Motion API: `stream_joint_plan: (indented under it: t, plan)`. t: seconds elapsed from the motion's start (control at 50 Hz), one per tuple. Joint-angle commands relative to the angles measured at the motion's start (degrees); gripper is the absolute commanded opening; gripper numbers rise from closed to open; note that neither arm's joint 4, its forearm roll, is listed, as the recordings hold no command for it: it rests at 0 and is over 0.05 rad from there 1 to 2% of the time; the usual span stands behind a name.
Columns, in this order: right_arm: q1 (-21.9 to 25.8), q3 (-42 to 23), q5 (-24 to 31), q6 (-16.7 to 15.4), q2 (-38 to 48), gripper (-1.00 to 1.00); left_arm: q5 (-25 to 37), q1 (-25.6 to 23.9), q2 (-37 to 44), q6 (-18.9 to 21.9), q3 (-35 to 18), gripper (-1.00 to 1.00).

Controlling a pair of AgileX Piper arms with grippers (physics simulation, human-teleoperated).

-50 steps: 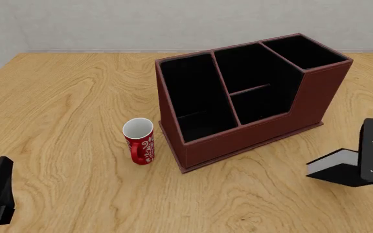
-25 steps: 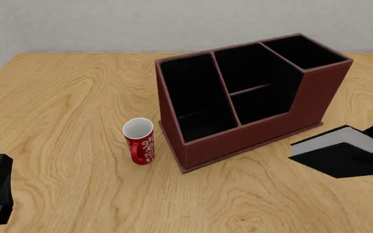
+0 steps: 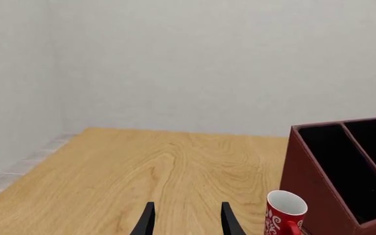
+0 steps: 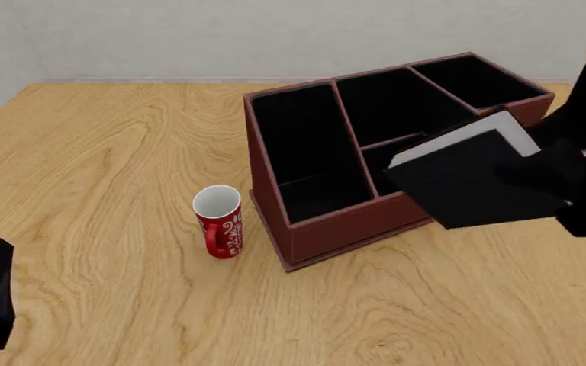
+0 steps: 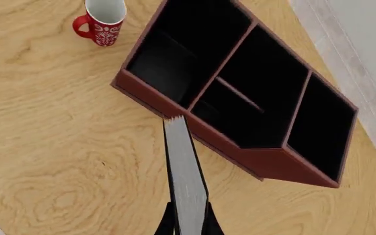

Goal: Pick up the book and place it in the left compartment of the caddy.

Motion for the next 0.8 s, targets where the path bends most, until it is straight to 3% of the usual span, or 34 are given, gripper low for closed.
stream_joint_plan:
  t: [0.02, 0.2, 0.8]
  plan:
    - [6.50, -7.63, 0.00, 11.09, 5.28, -1.00, 1.06, -0.41, 0.00, 0.24, -1.33, 1.00]
    - [8.00, -10.85, 0.00, 13.82, 9.86, -1.00, 1.18, -0.52, 0.00, 0.18, -1.56, 1.00]
    - [4.79, -19.54, 0.00, 13.02, 20.91, -1.00, -0.77, 0.82, 0.00, -2.43, -0.31, 1.00]
